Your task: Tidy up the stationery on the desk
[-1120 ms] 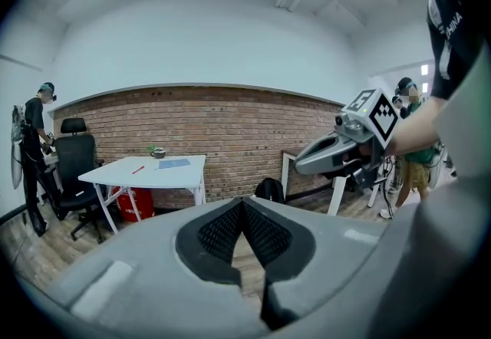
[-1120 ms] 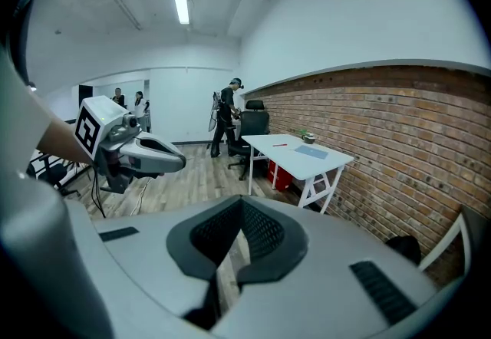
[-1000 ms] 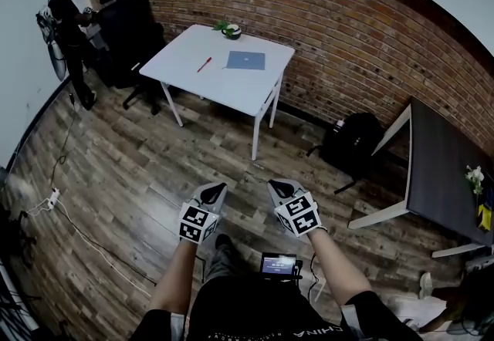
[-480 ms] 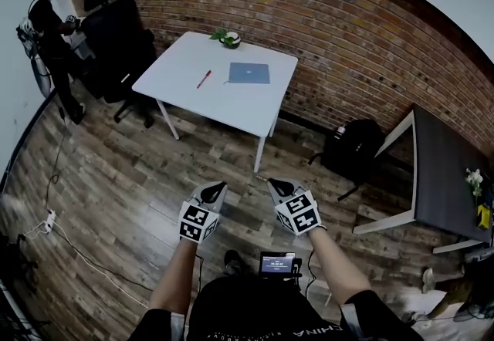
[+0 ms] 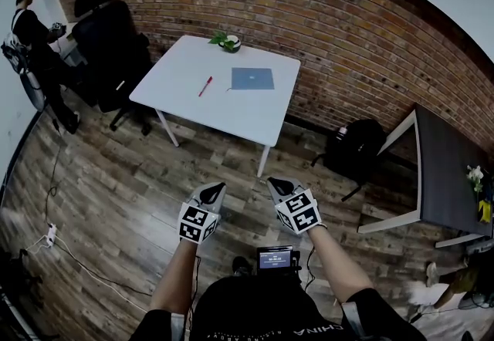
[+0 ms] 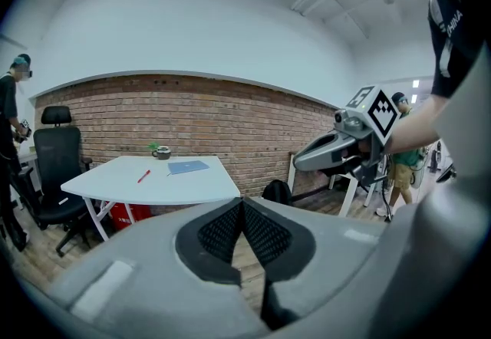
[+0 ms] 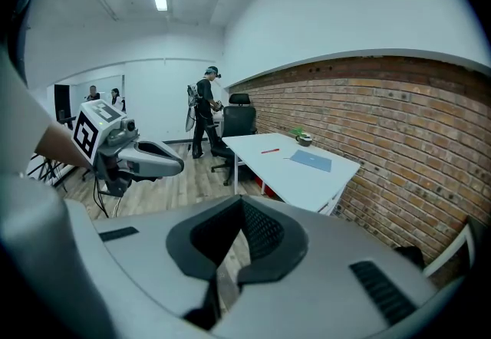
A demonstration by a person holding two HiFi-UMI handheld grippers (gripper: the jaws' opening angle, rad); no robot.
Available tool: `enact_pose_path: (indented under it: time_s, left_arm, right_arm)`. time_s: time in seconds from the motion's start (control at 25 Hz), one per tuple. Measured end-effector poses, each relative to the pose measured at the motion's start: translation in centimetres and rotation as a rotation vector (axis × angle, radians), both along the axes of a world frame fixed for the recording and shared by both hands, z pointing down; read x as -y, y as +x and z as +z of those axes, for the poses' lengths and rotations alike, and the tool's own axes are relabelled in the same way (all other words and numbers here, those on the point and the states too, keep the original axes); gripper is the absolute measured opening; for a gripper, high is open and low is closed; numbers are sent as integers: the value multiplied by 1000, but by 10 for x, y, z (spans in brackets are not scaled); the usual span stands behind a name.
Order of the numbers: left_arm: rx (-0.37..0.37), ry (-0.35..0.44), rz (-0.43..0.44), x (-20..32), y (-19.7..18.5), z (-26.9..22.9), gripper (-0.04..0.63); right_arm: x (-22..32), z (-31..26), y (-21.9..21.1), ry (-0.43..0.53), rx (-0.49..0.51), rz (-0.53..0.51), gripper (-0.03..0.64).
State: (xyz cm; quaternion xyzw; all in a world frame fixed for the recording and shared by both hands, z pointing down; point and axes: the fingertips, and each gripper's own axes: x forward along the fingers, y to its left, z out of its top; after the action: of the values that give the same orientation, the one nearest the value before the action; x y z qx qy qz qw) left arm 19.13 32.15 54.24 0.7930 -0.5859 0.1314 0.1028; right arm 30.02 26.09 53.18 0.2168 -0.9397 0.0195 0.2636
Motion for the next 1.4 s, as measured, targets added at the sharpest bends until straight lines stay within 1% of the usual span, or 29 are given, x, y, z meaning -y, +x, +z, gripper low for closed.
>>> enact_pose_path:
  time_s: [0.28, 0.56, 0.72, 0.96, 1.2, 1.4]
  left_arm:
    - [-11, -20, -2, 21, -18, 11, 6]
    - [-8, -42, -22, 62, -46, 21, 6]
    - [2, -44, -45, 100, -68, 18, 6]
    - [8, -49, -65, 163, -88, 11, 6]
    - [11, -68, -85, 215, -104, 14, 6]
    - [11, -68, -108, 256, -117, 12, 6]
  right_arm:
    - [21, 10, -19, -17, -11, -1, 9]
    - [68, 20, -52, -31, -8, -23, 9]
    - [106, 18, -73, -36, -1, -40, 9]
    - [170, 17, -98, -58, 7, -55, 9]
    - [223, 24, -119, -80, 1, -76, 9]
    - [267, 24, -132, -82, -1, -90, 9]
